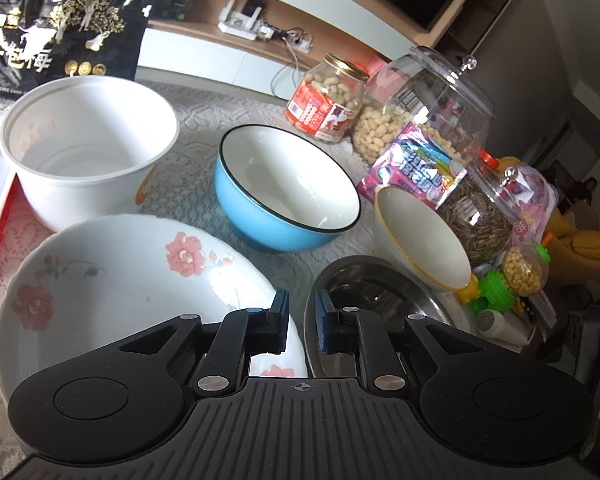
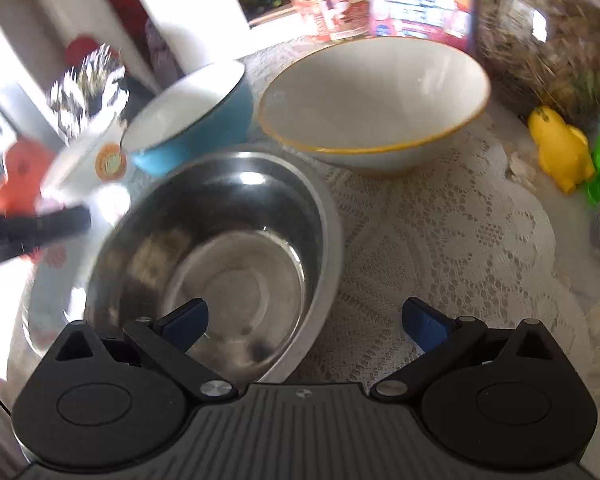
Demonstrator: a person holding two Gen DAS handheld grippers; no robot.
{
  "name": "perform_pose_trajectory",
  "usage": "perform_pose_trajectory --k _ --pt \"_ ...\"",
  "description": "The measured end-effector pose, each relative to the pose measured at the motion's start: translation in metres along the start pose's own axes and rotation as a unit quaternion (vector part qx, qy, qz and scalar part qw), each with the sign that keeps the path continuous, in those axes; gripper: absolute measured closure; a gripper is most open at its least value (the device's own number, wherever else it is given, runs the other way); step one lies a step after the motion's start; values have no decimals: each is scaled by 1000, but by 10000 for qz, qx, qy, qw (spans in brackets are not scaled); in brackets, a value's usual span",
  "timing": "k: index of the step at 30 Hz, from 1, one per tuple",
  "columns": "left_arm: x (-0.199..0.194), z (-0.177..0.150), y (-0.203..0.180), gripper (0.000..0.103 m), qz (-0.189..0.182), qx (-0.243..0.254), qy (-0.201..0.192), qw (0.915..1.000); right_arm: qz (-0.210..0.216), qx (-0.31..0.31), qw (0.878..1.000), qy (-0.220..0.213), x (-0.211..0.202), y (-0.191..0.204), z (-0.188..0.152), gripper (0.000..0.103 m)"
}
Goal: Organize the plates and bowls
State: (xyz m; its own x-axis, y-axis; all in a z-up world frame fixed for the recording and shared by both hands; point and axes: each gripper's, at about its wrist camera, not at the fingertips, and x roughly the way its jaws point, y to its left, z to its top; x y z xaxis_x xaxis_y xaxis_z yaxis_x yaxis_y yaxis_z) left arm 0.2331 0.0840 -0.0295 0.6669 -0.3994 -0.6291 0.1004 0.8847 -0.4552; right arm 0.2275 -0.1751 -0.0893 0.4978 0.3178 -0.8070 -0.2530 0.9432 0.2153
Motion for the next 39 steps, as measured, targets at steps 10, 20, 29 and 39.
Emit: perform_pose_trajectory --k 10,20,29,39 --pt "21 -12 -14 80 340 260 216 9989 -303 103 9968 -730 -5 8 5 44" --pt "8 -17 -24 72 294 398 13 9988 -358 -203 9950 -907 -29 38 1 59" --pt "-69 -16 29 72 564 -171 -913 9941 205 -789 9917 -995 -24 114 24 57" --pt "-96 -35 96 74 1387 -749 -1381 9778 274 -1598 9842 -709 27 199 32 57"
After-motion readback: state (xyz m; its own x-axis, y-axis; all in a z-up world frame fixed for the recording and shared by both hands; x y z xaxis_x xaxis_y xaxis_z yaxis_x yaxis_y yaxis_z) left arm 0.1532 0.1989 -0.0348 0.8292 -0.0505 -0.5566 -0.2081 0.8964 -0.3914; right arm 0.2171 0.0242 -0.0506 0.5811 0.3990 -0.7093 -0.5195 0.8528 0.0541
